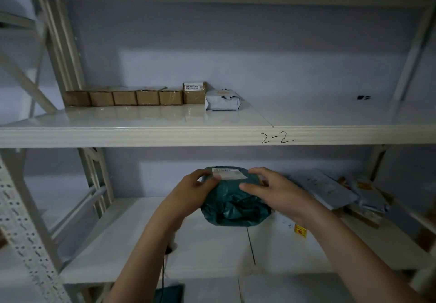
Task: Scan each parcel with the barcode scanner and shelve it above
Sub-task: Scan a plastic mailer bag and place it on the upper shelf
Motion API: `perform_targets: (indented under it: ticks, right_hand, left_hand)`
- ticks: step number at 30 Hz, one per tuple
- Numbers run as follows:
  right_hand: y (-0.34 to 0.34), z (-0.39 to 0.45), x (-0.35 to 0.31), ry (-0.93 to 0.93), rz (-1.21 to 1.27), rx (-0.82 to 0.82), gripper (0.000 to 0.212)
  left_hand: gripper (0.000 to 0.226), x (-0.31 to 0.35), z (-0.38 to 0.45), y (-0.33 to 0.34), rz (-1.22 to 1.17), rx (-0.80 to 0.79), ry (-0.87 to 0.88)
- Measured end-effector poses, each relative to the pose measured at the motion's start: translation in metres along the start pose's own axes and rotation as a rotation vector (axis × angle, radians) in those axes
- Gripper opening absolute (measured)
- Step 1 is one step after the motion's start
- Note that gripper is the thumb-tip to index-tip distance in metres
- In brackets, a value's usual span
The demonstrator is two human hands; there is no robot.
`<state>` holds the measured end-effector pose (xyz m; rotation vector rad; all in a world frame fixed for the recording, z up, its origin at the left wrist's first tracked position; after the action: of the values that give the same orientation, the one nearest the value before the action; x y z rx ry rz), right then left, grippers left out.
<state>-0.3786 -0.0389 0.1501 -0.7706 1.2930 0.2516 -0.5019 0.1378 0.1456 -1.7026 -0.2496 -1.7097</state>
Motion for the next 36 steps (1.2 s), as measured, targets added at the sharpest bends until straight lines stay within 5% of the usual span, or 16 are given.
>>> perform_targets:
  ticks: [7, 20, 24, 36]
  right_hand:
    - [-0.006, -0.055, -0.030, -0.026, -0.094, 0.129, 0.049]
    - [-0.111, -0.138, -0.077, -0.347, -0.086, 0.250, 0.036]
    - [-0.133, -0.118, -0.073, -0.443, -0.072, 0.364, 0.032]
    - [-0.158, 0.044, -0.062, -0.388, -0.246, 0.374, 0.041]
  left_hand:
    - [0.037, 0.030, -0.050, -0.006, -0.021, -0.022, 0.092]
    - [0.038, 0.140, -0.122, 0.036, 0.055, 0.048, 0.350]
    - [0.036, 0.158, -0.101, 0.065, -0.087, 0.109, 0.356]
    - [0.038, 0.158, 0.041, 0.108, 0.238, 0.339, 0.523]
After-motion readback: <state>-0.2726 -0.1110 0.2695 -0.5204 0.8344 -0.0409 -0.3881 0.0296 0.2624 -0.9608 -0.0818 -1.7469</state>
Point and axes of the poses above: each hand's wrist, its own z-axis towards the middle knuckle, its own y-axis out of the palm, x = y × z, the point moved 1 cm from there along z, towards the middle knuckle, and after that the axes turned 6 degrees about x, right-handed, at the moved point
